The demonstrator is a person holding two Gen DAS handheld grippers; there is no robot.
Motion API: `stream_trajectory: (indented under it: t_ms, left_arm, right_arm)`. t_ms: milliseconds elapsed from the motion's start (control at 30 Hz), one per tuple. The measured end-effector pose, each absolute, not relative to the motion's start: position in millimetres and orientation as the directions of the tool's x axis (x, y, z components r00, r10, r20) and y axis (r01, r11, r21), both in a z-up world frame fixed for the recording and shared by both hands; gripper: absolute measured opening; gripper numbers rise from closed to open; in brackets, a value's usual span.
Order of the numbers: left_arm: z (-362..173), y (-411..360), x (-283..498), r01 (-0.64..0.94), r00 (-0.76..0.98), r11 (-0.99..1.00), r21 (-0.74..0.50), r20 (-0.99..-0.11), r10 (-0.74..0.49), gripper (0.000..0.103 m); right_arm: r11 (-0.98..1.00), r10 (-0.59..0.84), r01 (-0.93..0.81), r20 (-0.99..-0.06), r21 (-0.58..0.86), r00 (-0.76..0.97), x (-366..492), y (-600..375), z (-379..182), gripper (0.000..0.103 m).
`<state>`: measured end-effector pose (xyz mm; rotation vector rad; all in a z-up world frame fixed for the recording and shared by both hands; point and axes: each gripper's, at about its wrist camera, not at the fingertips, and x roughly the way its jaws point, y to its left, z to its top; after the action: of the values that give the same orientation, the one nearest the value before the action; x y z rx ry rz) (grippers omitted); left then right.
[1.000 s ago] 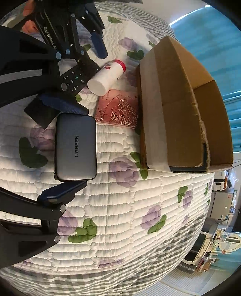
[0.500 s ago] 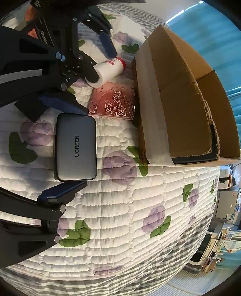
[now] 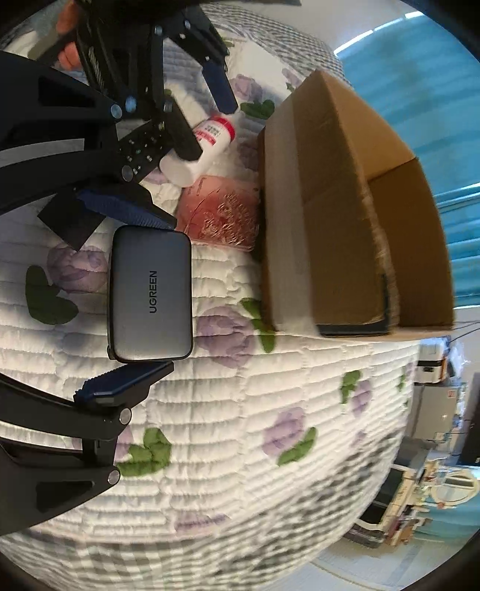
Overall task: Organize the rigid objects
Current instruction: 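Grasp the red-capped white bottle with the left tool while the right tool holds the power bank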
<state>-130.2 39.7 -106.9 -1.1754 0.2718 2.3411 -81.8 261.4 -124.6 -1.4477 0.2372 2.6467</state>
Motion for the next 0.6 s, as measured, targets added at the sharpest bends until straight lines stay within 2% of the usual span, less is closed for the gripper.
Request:
stream_trajectory:
  t_ms: [33,133,233,333,500,600]
  left_arm:
    - [-98.7,35.0,-126.8,-0.516,-0.501,-0.855,-0.057,-0.790,0.355,0.062]
    - [-78.7,28.5,-120.2,-0.530,-0.521,-0.847,-0.049,-0.770,0.370,0.061]
    - [-80.9,39.3,-123.9,-0.556,-0.490,-0.829,-0.064,-0.780,0.389,0.062]
    - [-99.2,41.5,-130.4,-0.550,-0.440,-0.831,-0.088,-0.815,0.377,0.063]
    - [-128.2,46.9,-143.7,-0.553,-0.367,-0.821,-0.140,-0.844,0.391,0.068]
    - [-142.5,52.2,-153.7,-0.553,-0.373,-0.826,-0.108,-0.855,0.362,0.076]
  right_arm:
    - [-0.982,0.030,-0.172,-0.836,0.077,-0.548,-80.6,260.9,-119.9,0.068]
    - [-0.988,0.052,-0.148,-0.800,0.046,-0.598,-72.8,254.0,-96.2,0.068]
    - [-0.991,0.079,-0.135,-0.769,0.009,-0.634,-72.9,251.9,-78.9,0.068]
    - [-0.989,0.070,-0.148,-0.771,0.031,-0.632,-74.3,253.0,-76.4,0.068]
    - [-0.989,0.063,-0.147,-0.796,0.033,-0.602,-73.3,252.4,-88.8,0.068]
    - [-0.986,0.056,-0.159,-0.811,0.046,-0.583,-75.6,258.2,-97.6,0.068]
